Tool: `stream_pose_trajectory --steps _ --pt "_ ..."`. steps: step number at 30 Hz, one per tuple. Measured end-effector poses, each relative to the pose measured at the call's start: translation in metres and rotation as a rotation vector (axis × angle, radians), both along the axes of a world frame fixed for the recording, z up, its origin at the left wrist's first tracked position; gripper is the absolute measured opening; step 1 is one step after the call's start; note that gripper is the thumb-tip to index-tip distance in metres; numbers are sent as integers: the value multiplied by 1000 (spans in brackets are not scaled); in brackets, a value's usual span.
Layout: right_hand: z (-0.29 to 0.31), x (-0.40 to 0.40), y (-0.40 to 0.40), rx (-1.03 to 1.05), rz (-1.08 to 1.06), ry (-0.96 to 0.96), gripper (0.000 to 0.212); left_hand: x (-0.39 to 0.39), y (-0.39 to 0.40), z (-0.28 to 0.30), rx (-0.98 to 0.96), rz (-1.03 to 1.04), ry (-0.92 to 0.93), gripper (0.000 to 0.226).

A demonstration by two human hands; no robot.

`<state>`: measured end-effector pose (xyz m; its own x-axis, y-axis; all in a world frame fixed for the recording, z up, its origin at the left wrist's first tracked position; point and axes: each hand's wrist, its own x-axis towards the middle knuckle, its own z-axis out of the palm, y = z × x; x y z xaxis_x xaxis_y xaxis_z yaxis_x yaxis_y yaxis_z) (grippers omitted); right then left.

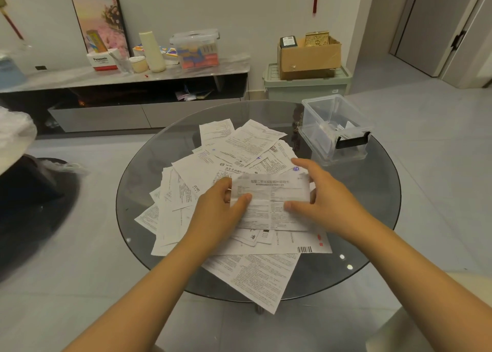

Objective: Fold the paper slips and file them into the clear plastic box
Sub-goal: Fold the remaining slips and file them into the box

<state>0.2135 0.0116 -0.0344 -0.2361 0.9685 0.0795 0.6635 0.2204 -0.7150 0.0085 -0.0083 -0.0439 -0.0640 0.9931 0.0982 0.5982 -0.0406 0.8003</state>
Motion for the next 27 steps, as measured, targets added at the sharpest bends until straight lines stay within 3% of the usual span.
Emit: stream_pose_trajectory --steps 3,6,8,10,12,15,19,23,27 --pt "-3 -4 -4 -72 42 -107 87 5 -2 -1 14 -47 90 58" --pt "-6 -6 -5 -59 31 -221 73 5 -2 -4 37 -99 220 90" --pt "-7 -6 -5 15 32 -301 60 1 -1 -7 95 -142 370 78" --pt "-5 -7 -6 89 74 -386 48 -3 0 -10 166 -237 521 51" --pt "-2 -8 -7 84 132 -422 42 -4 0 -13 169 -328 589 46" --pt "-1 -9 -9 26 214 -460 50 -3 -1 -15 125 -382 585 57" --pt "-3 -10 -8 50 233 -497 47 -3 2 -13 150 -405 592 54" --pt "-2 -9 -10 59 156 -370 19 -2 1 -9 184 -379 504 37" --pt "1 -8 -11 115 80 -328 17 0 -1 -4 213 -305 385 20"
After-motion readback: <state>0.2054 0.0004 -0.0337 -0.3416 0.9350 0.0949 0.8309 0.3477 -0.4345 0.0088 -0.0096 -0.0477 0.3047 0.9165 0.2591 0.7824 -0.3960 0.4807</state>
